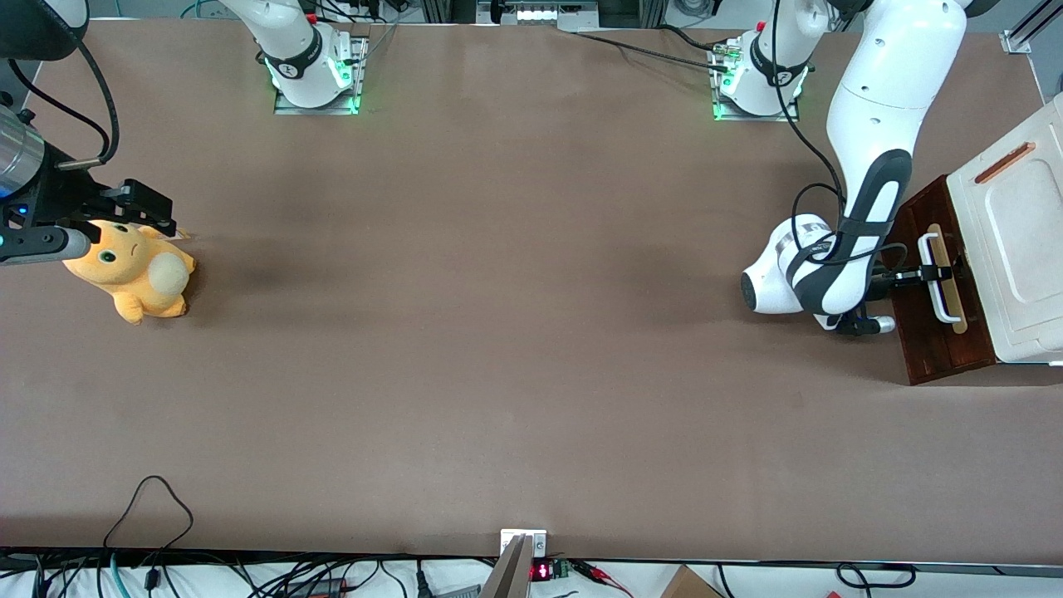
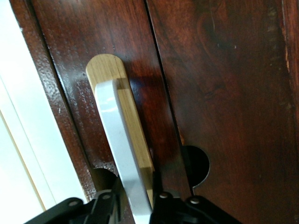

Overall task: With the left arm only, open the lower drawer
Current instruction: 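Close the left gripper around the white bar handle, then pull the handle with the left gripper to slide the drawer out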

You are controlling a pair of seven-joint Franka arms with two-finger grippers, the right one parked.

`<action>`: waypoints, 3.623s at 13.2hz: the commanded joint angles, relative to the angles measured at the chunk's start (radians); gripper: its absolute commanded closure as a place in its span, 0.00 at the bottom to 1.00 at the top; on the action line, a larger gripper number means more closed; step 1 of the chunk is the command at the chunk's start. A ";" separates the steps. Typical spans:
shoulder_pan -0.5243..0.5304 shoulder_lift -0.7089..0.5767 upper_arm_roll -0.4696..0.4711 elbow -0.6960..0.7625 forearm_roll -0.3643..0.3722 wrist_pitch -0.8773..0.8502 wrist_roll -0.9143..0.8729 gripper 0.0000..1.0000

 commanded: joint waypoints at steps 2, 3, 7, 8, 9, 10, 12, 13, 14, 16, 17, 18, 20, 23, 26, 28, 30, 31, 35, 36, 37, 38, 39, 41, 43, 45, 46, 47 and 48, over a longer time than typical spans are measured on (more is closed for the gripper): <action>0.000 -0.008 -0.003 -0.007 -0.006 -0.024 -0.033 0.77; 0.000 -0.008 -0.003 -0.007 -0.006 -0.024 -0.033 0.77; -0.003 -0.008 -0.004 -0.009 -0.012 -0.024 -0.039 0.79; -0.008 -0.010 -0.004 -0.007 -0.036 -0.025 -0.040 0.79; -0.011 -0.010 -0.004 -0.006 -0.046 -0.025 -0.043 0.79; -0.016 -0.010 -0.004 -0.006 -0.047 -0.025 -0.043 0.80; -0.020 -0.010 -0.004 -0.006 -0.047 -0.025 -0.049 0.80; -0.025 -0.011 -0.004 -0.006 -0.049 -0.025 -0.050 0.80; -0.029 -0.010 -0.004 -0.006 -0.053 -0.031 -0.050 0.80; -0.043 -0.011 -0.004 -0.004 -0.079 -0.031 -0.051 0.80; -0.049 -0.011 -0.004 -0.004 -0.092 -0.033 -0.053 0.80; -0.054 -0.013 -0.004 -0.003 -0.099 -0.034 -0.057 0.81; -0.065 -0.013 -0.004 -0.001 -0.101 -0.042 -0.057 0.81; -0.079 -0.014 -0.004 0.000 -0.128 -0.044 -0.062 0.81; -0.103 -0.014 -0.004 0.002 -0.158 -0.051 -0.066 0.81; -0.118 -0.013 -0.004 0.004 -0.168 -0.065 -0.079 0.81; -0.134 -0.013 -0.004 0.004 -0.182 -0.067 -0.080 0.81; -0.140 -0.013 -0.004 0.004 -0.188 -0.077 -0.088 0.81; -0.161 -0.013 -0.004 0.004 -0.219 -0.082 -0.100 0.81; -0.171 -0.013 -0.004 0.004 -0.233 -0.085 -0.102 0.81; -0.175 -0.013 -0.004 0.007 -0.245 -0.088 -0.103 0.81; -0.180 -0.013 -0.006 0.014 -0.248 -0.093 -0.103 0.81; -0.189 -0.013 -0.006 0.016 -0.260 -0.099 -0.103 0.81; -0.198 -0.013 -0.006 0.016 -0.265 -0.103 -0.111 0.81; -0.200 -0.013 -0.006 0.016 -0.265 -0.110 -0.112 0.81; -0.200 -0.013 -0.009 0.016 -0.265 -0.113 -0.114 0.81; -0.200 -0.013 -0.009 0.016 -0.270 -0.113 -0.114 0.81; -0.200 -0.013 -0.009 0.016 -0.270 -0.113 -0.114 0.81; -0.200 -0.013 -0.009 0.017 -0.270 -0.111 -0.114 0.81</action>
